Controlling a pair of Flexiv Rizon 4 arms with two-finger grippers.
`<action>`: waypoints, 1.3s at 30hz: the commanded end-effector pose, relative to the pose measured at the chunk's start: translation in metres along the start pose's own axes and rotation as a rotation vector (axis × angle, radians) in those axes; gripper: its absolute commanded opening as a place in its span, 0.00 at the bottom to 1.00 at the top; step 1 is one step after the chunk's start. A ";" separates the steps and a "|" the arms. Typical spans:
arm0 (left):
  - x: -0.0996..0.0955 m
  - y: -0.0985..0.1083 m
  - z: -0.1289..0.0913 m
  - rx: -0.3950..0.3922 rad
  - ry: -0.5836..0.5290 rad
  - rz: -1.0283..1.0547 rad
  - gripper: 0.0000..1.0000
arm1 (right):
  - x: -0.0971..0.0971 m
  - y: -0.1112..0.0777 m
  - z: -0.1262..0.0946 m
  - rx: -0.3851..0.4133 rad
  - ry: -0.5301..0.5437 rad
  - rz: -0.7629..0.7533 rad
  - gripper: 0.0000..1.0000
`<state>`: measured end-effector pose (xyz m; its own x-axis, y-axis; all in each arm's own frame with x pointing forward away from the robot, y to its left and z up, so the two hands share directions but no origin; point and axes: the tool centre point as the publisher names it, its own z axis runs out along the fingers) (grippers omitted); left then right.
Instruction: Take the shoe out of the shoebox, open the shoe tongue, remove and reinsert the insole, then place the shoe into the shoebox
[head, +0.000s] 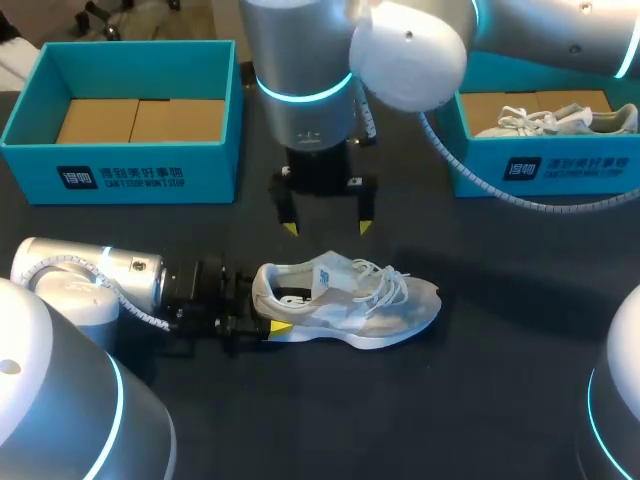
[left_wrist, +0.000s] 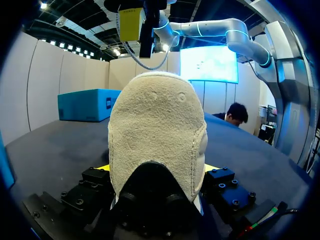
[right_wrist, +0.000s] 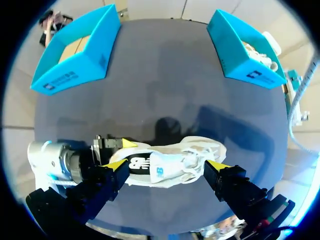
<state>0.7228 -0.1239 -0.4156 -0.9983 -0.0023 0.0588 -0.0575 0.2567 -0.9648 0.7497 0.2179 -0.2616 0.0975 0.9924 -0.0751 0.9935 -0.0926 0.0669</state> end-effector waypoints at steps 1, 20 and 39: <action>0.000 0.001 0.000 0.000 -0.002 0.000 0.00 | -0.016 -0.021 0.004 -0.062 0.052 0.057 1.00; 0.000 0.001 0.000 0.000 -0.002 0.000 0.00 | -0.006 -0.041 0.045 0.025 -0.046 0.133 1.00; 0.000 0.001 0.000 0.000 -0.002 0.000 0.00 | 0.015 -0.040 0.077 0.042 -0.142 0.139 1.00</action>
<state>0.7228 -0.1239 -0.4156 -0.9983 -0.0025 0.0588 -0.0575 0.2568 -0.9648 0.7200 0.2189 -0.3357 0.0964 0.9839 -0.1504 0.9953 -0.0961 0.0091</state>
